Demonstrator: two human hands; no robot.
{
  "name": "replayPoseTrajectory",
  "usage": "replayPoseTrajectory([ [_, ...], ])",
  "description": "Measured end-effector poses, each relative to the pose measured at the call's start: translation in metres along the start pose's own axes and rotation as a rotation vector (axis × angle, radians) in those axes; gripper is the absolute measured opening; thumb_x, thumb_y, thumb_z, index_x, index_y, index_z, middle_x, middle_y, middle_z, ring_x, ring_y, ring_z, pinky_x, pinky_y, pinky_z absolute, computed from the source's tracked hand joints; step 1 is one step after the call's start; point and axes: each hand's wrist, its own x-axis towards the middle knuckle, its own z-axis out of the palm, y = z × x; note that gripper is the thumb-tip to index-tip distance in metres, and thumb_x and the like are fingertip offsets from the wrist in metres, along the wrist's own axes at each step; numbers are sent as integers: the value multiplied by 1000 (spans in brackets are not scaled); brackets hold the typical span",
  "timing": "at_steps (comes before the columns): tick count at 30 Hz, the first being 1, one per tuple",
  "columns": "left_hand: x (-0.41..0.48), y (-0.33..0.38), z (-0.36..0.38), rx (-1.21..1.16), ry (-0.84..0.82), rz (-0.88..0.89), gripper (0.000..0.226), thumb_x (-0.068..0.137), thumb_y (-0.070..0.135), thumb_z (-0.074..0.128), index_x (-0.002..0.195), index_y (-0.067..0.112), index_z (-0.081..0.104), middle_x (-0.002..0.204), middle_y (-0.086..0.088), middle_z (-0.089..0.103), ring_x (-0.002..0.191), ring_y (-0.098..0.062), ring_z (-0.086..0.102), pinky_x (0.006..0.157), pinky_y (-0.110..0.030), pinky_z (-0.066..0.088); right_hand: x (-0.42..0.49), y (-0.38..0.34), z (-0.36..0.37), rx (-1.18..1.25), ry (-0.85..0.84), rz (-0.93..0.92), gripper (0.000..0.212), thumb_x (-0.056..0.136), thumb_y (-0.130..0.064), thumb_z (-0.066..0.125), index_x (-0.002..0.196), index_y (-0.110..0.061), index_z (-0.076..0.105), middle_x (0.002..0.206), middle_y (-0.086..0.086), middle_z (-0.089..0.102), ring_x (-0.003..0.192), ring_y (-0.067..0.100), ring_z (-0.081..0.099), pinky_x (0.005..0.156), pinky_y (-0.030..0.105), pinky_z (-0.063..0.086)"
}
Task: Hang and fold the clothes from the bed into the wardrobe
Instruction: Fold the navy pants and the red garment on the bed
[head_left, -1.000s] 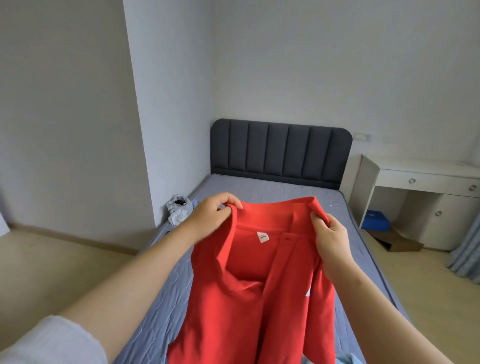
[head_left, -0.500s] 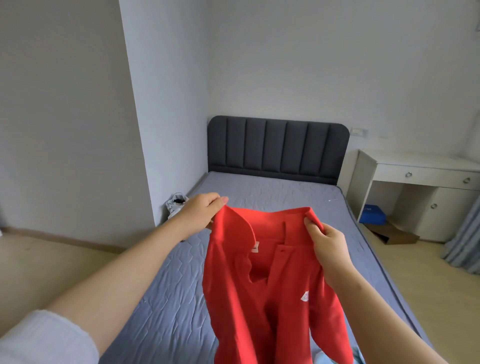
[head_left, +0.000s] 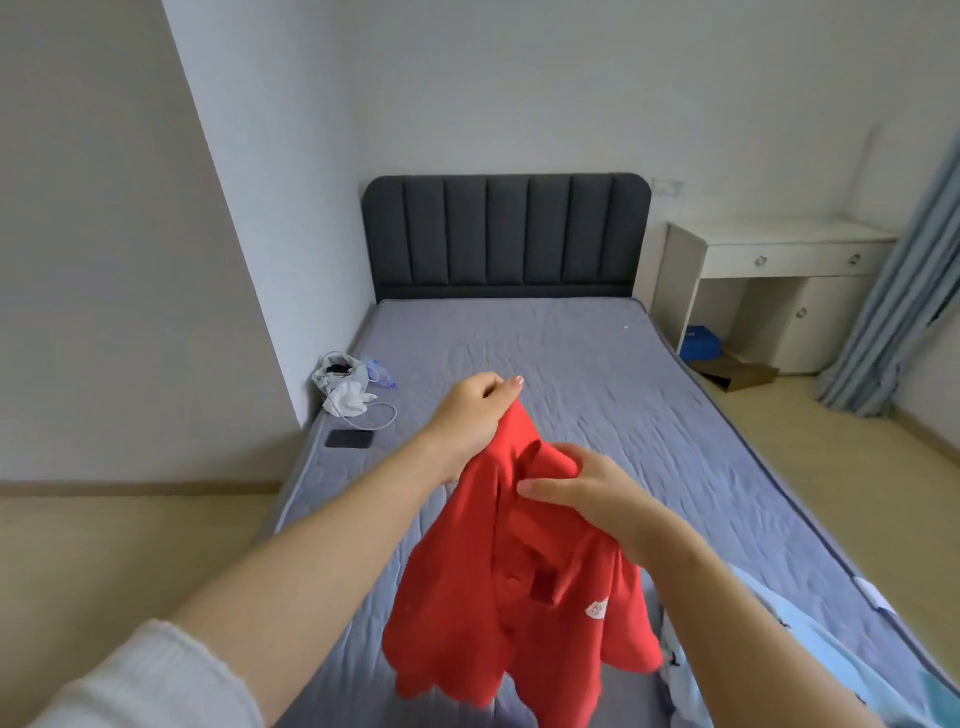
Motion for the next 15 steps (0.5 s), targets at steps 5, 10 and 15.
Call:
replayPoseTrajectory([
  [5, -29, -15, -19, -184, -192, -9, 13, 92, 19, 56, 79, 18, 52, 62, 13, 49, 51, 4, 42, 49, -12, 34, -9, 8, 21, 90, 145, -30, 12, 72, -2, 70, 72, -13, 69, 66, 5, 67, 58, 16, 63, 66, 32, 54],
  [10, -53, -50, -38, -61, -518, -184, 49, 84, 4, 65, 123, 25, 43, 114, 7, 52, 101, -5, 54, 78, -14, 48, -8, 12, 34, 154, 221, -95, 15, 74, 0, 69, 75, -15, 68, 72, 8, 65, 67, 18, 59, 70, 35, 50],
  [15, -70, -75, -30, -44, -300, -292, 20, 97, 6, 43, 110, 13, 57, 93, 1, 61, 74, -4, 58, 62, -8, 47, -9, 27, 36, 102, 153, -75, 12, 76, -7, 71, 74, -18, 66, 68, 0, 64, 60, 10, 60, 63, 26, 51],
])
